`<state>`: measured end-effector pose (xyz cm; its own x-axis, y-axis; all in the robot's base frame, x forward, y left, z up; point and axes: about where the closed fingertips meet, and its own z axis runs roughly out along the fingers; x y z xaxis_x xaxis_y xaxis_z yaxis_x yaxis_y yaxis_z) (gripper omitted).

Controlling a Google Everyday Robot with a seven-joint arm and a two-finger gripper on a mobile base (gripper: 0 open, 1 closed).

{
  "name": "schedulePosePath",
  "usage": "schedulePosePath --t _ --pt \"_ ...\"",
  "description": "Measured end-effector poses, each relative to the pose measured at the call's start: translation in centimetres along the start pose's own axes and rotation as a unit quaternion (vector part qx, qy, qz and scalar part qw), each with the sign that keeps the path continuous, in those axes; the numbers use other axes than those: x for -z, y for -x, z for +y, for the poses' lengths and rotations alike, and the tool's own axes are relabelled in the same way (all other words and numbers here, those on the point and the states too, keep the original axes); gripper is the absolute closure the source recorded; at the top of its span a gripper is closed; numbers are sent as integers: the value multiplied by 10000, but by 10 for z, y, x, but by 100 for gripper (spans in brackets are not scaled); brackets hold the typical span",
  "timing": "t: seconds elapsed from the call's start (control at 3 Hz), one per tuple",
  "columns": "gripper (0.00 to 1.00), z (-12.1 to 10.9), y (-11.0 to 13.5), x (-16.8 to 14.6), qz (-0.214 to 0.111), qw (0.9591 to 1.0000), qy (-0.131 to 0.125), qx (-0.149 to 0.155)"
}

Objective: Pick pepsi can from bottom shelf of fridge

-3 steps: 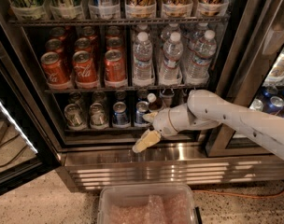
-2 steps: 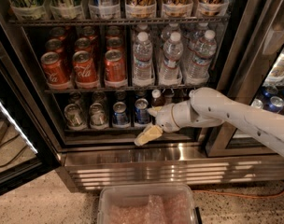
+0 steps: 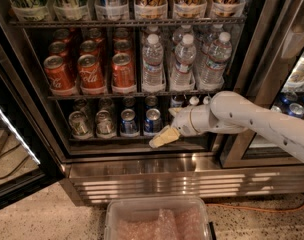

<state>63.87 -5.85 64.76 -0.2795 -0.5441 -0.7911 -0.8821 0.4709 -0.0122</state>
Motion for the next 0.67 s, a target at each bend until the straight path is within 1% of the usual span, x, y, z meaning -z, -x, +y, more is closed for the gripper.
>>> schedulePosePath --t 0.33,0.67 --pt "1 -4 -11 -11 46 9998 33 -175" --pt "0 -1 -26 -37 175 9987 289 -369"
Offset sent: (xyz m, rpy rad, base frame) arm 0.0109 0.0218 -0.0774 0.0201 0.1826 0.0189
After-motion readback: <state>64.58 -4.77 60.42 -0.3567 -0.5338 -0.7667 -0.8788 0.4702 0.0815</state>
